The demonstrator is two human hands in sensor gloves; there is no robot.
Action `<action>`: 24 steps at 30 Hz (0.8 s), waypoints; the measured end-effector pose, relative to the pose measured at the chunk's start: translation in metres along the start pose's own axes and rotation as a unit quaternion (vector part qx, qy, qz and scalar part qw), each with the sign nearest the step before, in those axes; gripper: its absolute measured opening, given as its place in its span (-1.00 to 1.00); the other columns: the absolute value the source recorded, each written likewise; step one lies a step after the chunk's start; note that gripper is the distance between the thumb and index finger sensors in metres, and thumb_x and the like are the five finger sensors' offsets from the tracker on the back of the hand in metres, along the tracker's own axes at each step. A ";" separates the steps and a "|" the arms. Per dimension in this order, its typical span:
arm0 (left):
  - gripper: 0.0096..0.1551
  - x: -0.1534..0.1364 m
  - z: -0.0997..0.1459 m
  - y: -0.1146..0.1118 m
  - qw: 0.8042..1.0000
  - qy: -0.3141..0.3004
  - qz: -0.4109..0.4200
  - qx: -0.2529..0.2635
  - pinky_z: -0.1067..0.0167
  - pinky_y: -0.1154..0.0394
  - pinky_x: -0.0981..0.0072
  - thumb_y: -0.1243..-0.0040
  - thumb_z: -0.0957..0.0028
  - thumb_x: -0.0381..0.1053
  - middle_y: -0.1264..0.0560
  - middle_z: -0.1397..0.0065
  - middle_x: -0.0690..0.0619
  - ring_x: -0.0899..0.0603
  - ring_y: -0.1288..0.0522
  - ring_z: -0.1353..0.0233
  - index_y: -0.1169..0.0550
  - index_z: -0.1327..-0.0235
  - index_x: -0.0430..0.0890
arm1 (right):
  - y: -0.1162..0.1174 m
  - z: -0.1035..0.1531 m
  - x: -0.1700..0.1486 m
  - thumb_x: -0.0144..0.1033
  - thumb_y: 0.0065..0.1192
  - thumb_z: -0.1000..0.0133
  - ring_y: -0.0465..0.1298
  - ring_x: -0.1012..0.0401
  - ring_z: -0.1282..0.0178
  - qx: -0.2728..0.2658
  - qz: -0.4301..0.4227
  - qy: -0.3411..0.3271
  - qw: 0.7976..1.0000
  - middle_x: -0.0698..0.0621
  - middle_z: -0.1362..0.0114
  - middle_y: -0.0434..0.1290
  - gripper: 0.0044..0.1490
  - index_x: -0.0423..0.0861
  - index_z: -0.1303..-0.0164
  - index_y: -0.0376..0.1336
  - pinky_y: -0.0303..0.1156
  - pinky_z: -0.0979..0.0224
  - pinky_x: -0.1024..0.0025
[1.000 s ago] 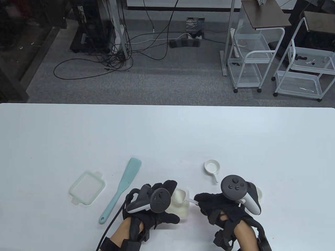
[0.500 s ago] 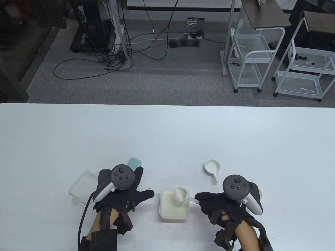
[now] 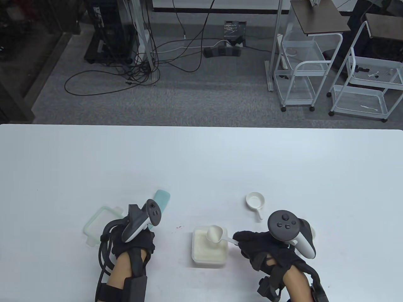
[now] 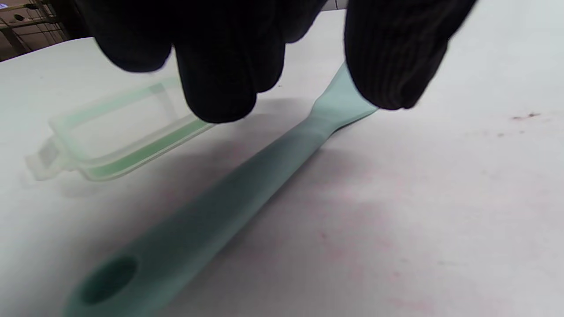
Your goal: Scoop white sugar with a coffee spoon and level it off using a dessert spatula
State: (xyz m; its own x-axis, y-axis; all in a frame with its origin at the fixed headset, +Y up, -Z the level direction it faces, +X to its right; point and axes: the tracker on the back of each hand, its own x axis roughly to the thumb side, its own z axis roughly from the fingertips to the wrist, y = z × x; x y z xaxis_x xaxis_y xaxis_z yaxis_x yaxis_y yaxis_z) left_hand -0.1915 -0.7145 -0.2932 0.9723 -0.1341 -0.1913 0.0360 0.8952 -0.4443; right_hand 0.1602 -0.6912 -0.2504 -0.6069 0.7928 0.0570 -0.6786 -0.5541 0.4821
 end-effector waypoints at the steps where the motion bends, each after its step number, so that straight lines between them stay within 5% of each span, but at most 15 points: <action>1: 0.06 0.000 -0.001 -0.001 1.000 0.005 -0.003 -0.003 -0.30 -0.51 -0.14 -0.36 0.02 0.23 -0.46 -0.54 -0.21 -0.17 -0.63 -0.29 -0.22 -0.63 -0.21 | 0.000 0.000 0.000 -0.39 0.21 -0.10 0.61 0.18 0.45 0.000 0.000 0.000 1.000 -0.12 0.23 0.60 -0.46 -0.33 -0.25 0.37 0.60 0.04 0.03; 9: -0.11 -0.002 -0.013 -0.018 0.997 0.037 -0.063 -0.038 -0.26 -0.55 -0.09 -0.39 0.05 0.24 -0.57 -0.42 -0.10 -0.12 -0.68 -0.23 -0.42 -0.50 -0.14 | 0.001 0.000 0.001 -0.39 0.21 -0.10 0.61 0.18 0.45 0.003 0.001 0.002 1.000 -0.12 0.23 0.60 -0.46 -0.32 -0.25 0.36 0.60 0.04 0.03; 17: -0.26 0.011 -0.009 -0.019 0.996 0.033 -0.088 -0.005 -0.21 -0.60 -0.05 -0.44 0.06 0.14 -0.67 -0.27 -0.04 -0.05 -0.73 -0.10 -0.54 -0.35 -0.15 | 0.002 0.000 0.001 -0.39 0.21 -0.11 0.61 0.18 0.45 0.006 0.007 0.011 1.000 -0.12 0.23 0.60 -0.46 -0.32 -0.25 0.36 0.60 0.04 0.03; 24: -0.30 0.000 -0.011 -0.016 0.999 0.036 -0.029 -0.023 -0.26 -0.55 -0.09 -0.49 0.10 0.20 -0.66 -0.21 0.02 -0.04 -0.69 -0.08 -0.57 -0.25 -0.08 | 0.002 0.000 0.001 -0.39 0.21 -0.11 0.61 0.18 0.44 0.005 0.007 0.013 1.000 -0.12 0.23 0.60 -0.46 -0.32 -0.25 0.36 0.60 0.03 0.02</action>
State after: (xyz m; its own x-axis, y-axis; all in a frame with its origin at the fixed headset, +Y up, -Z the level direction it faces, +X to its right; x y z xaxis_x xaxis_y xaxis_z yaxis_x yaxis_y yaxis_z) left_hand -0.1950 -0.7331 -0.2956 0.9495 -0.2167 -0.2268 0.0790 0.8648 -0.4958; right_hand 0.1583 -0.6910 -0.2492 -0.6263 0.7785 0.0416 -0.6660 -0.5619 0.4906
